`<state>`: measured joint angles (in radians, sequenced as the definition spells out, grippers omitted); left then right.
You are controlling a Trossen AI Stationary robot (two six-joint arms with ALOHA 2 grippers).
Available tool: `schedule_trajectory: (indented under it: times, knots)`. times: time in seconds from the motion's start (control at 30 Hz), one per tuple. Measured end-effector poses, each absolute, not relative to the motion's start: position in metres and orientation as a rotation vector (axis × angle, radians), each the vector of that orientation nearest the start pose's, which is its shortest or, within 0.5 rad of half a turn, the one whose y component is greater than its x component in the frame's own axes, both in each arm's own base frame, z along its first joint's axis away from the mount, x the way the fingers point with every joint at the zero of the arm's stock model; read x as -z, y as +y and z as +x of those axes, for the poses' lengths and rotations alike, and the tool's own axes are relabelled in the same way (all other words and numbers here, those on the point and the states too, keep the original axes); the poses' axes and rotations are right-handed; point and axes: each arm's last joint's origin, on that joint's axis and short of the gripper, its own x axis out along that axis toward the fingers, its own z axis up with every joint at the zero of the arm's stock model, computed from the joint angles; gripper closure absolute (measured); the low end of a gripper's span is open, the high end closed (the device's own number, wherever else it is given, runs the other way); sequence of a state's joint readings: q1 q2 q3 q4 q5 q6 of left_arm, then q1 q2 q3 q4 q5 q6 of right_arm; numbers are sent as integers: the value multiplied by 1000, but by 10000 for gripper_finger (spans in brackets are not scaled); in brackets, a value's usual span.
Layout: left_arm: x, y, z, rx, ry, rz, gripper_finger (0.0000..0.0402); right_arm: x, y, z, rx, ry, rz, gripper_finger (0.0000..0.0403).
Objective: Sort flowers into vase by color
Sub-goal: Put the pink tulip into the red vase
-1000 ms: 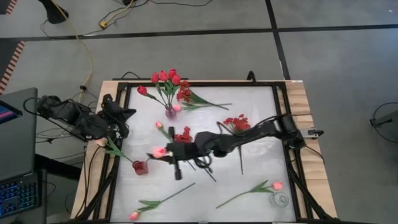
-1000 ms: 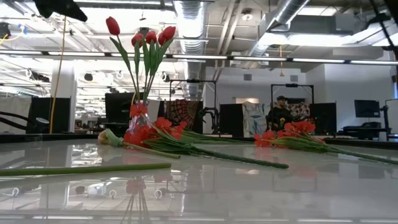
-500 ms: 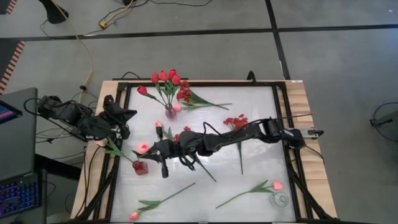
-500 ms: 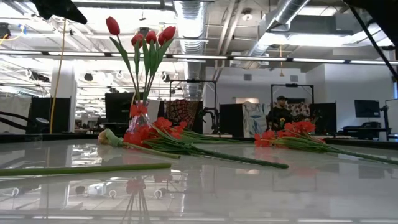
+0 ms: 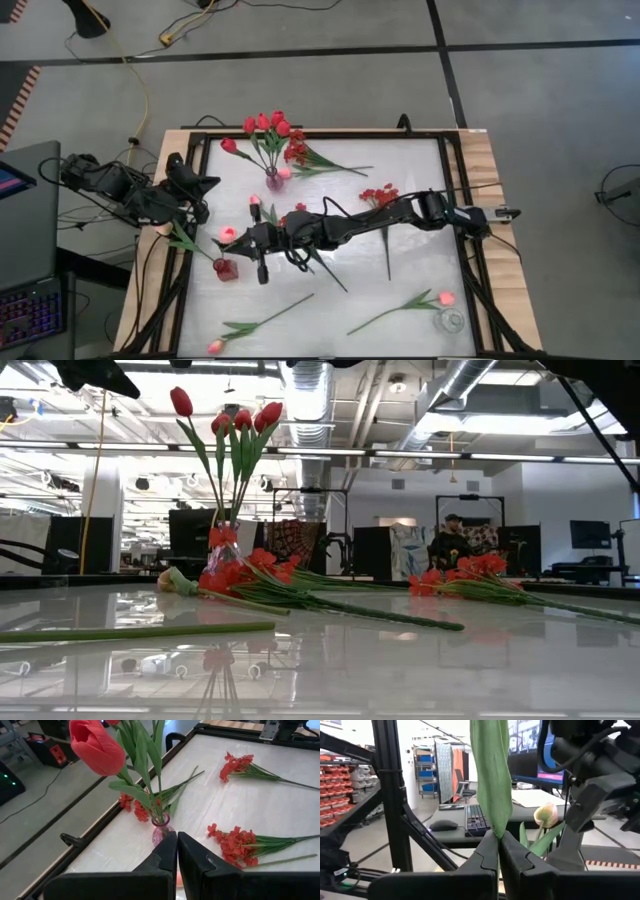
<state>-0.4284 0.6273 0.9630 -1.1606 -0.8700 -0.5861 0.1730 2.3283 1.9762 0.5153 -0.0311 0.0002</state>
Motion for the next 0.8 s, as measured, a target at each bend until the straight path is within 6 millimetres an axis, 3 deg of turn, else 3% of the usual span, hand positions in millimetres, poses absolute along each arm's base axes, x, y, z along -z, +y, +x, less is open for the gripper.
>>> schedule_trajectory:
  times: [0.23, 0.8]
  knots:
    - [-332, -12, 79, -584, 507, -58, 400, -270, 93, 543, -199, -122, 11, 369]
    - [-332, -12, 79, -577, 510, -63, 400, -269, 86, 544, -187, -94, 32, 305]
